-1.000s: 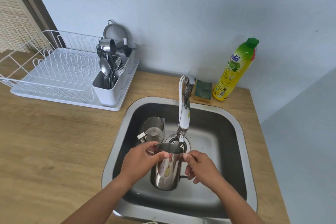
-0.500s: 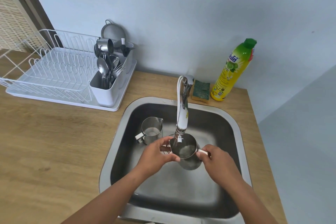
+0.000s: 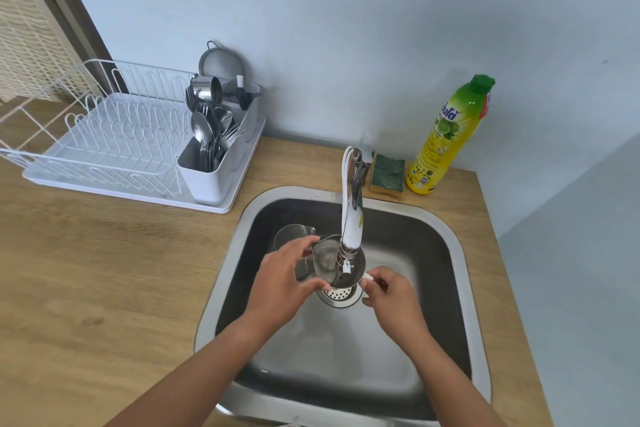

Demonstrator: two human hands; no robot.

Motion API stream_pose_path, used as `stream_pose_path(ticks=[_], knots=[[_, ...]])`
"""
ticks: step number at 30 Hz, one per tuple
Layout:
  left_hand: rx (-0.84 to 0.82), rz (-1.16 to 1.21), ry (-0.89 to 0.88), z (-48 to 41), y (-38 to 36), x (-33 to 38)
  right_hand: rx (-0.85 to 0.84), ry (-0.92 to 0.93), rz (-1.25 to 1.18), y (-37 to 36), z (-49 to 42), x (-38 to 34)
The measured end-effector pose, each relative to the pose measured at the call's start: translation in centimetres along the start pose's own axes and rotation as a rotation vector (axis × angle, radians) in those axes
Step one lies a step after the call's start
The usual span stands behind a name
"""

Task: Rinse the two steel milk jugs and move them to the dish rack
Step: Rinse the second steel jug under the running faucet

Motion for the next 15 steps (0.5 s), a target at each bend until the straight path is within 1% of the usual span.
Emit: stream_pose_path(ticks=[4,7,12,15], knots=[[0.014,-0.092,-0.035,0.4,1.2,0.0,-0.075,-0.004,-0.091,-1.6,0.0,-0.2],[0.002,-0.11,-0.033,0.9,1.6,-0.4,-0.134,0.0,-0.098,-2.5,0.3,-0.4],[-0.038,-0.038,0.04,1.6,1.4,-1.8,-0.165,0.001,0.013,-3.0,1.0,-0.1],[-0.057,0.068,0.114,2.2,0.8,-2.7,-0.189,0.001,0.037,-2.9,1.4,0.3]])
Point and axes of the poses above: each hand's wrist, its own z-axis away from the middle knuckle, its own y-axis out of the back of the hand, x = y × z, the point moved 8 cm from there along -z, towards the middle knuckle, and after that the axes turned 12 degrees about -y, right-handed, at the moved point
